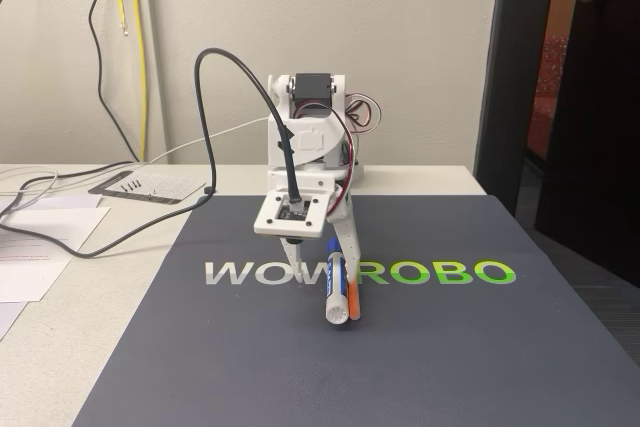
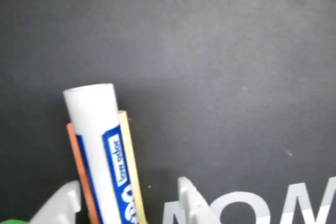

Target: Pick up the blue marker.

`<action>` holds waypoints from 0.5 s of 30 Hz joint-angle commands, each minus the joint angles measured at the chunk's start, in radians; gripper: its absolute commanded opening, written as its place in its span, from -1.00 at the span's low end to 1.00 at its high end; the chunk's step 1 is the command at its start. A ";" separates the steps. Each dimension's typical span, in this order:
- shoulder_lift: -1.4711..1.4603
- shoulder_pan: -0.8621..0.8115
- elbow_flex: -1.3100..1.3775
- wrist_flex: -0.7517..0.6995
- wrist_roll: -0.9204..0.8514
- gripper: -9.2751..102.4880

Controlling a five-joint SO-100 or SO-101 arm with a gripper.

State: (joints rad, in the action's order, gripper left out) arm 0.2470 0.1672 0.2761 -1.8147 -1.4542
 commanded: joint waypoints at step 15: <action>-0.006 0.051 0.041 -0.044 -0.015 -0.54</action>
State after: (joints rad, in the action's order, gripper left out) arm 0.2270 0.2056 0.2761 -1.8362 -1.4634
